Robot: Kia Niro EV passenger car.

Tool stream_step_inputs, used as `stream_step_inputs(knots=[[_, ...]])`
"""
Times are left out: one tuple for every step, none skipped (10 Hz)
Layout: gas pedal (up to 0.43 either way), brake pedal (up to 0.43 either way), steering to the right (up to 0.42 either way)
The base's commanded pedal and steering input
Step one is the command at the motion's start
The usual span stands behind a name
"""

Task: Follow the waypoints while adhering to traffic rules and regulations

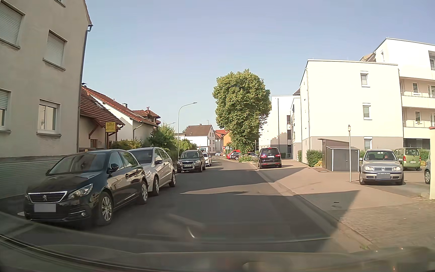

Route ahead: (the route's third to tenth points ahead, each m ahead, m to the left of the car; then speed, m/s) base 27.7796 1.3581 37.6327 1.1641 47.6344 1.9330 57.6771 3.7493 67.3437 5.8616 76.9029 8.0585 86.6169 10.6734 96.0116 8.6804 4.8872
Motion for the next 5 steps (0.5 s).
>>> stream_step_inputs(knots=[[0.047, 0.030, -0.003], [0.047, 0.030, -0.003], [0.047, 0.030, -0.005], [0.047, 0.030, -0.004], [0.047, 0.030, -0.004]])
